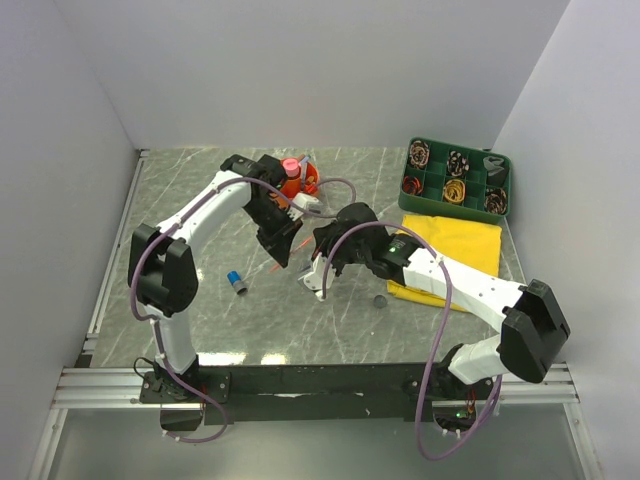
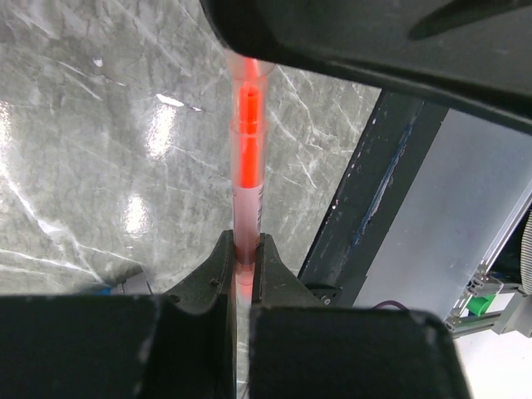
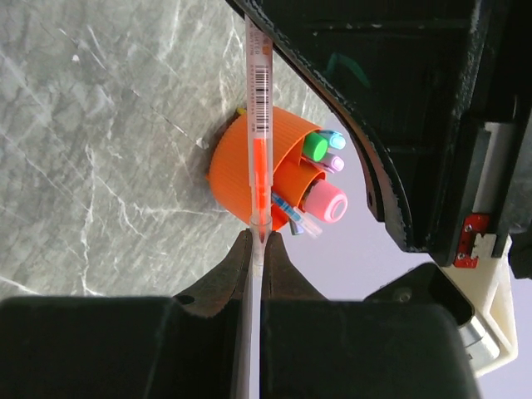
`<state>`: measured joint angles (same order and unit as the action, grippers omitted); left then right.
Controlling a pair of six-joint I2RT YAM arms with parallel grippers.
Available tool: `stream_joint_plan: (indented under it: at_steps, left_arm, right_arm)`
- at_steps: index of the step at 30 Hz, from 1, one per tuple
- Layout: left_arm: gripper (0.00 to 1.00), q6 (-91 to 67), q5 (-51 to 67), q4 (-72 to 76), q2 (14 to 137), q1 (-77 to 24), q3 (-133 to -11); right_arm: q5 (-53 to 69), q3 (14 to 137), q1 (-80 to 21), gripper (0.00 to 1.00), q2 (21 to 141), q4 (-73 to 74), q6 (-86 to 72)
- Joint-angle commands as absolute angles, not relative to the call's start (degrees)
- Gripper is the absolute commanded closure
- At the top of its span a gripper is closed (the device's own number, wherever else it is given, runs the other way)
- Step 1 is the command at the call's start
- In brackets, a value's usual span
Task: Sort the stationery into containers
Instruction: Close the pen cap on the pen.
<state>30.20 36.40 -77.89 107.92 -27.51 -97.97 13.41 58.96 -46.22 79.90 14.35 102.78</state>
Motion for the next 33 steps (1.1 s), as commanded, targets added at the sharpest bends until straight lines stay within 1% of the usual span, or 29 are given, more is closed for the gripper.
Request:
stream_joint_plan:
  at_steps: [1, 6, 18, 25, 29, 33]
  left_arm:
    - [0.99, 29.7, 38.2, -78.0, 108.8, -27.2, -101.7]
    - [0.99, 28.7, 39.6, -77.1, 108.9, -27.2, -102.2]
    - [0.99, 26.6, 42.0, -76.0, 109.4, -27.2, -105.8]
    - [0.99, 23.6, 43.5, -72.7, 108.4, -27.2, -106.3]
    - [0.99, 24.4, 44.4, -71.5, 107.2, -27.2, -106.3]
    - [0.99, 24.4, 43.9, -65.2, 102.5, -27.2, -101.9]
  right_arm:
    - [15.6, 62.2, -46.7, 1.0, 80.0, 15.1, 104.5]
    - [14.2, 62.3, -47.3, 1.0, 80.5, 15.9, 104.9]
    - [2.7, 63.5, -51.0, 1.0, 83.6, 15.7, 105.7]
    - [2.3, 63.5, -52.5, 1.0, 82.7, 16.3, 107.6]
    - [1.1, 64.0, -53.0, 1.0, 82.9, 17.0, 108.4]
    - [0.2, 64.8, -53.3, 1.0, 83.1, 16.3, 108.6]
